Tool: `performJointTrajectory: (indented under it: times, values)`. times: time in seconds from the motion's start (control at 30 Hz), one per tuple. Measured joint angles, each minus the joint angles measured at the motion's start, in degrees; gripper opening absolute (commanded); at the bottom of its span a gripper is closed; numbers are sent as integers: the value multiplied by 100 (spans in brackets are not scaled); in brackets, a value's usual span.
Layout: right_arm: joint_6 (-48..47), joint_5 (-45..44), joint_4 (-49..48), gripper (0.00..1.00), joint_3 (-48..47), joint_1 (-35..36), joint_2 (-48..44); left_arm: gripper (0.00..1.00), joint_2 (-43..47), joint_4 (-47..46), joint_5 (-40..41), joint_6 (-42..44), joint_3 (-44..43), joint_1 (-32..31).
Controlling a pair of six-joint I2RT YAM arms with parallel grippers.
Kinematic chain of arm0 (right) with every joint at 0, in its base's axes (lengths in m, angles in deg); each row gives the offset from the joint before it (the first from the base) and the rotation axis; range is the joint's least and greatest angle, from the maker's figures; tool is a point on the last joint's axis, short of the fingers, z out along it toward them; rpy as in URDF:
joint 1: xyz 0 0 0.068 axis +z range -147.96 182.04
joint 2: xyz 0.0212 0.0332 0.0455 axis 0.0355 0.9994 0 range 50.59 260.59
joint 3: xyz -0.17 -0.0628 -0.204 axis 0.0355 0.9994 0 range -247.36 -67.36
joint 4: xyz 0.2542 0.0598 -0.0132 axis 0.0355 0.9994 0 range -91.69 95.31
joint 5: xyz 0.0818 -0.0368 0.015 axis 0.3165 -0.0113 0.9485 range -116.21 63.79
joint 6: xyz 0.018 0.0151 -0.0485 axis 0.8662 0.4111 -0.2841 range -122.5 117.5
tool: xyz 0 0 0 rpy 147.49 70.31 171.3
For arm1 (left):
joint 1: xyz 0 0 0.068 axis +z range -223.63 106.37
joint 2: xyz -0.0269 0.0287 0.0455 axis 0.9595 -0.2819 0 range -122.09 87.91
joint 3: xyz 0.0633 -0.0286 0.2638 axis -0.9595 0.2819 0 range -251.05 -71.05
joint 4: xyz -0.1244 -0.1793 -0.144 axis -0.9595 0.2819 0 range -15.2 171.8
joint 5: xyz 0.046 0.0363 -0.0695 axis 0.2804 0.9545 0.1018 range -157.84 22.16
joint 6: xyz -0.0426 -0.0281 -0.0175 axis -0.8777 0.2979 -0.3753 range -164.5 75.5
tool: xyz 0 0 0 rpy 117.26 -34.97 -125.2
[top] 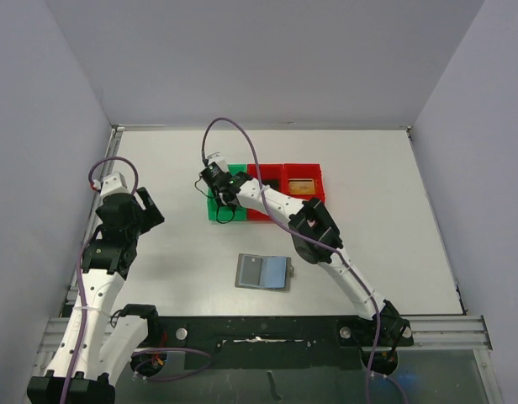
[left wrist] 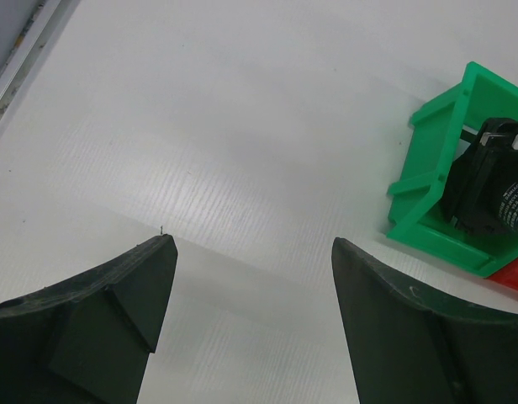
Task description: Take the credit cards out of the card holder
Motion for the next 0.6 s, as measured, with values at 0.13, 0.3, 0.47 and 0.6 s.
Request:
performJointTrajectory:
  times: [0.13,0.3,0.47,0.6]
  values:
    - [-44,-376,-79,18,-31,-4,52,75,-9,0,-20,0,0,0]
    - [-166,-774,-70,26,-31,-13,72,75,-11,0,-33,0,0,0]
    - [-282,-1084,-164,30,-61,-37,140,75,-17,0,-35,0,0,2]
    - [-313,-1104,-223,33,-61,-72,146,75,-17,0,-48,2,0,17]
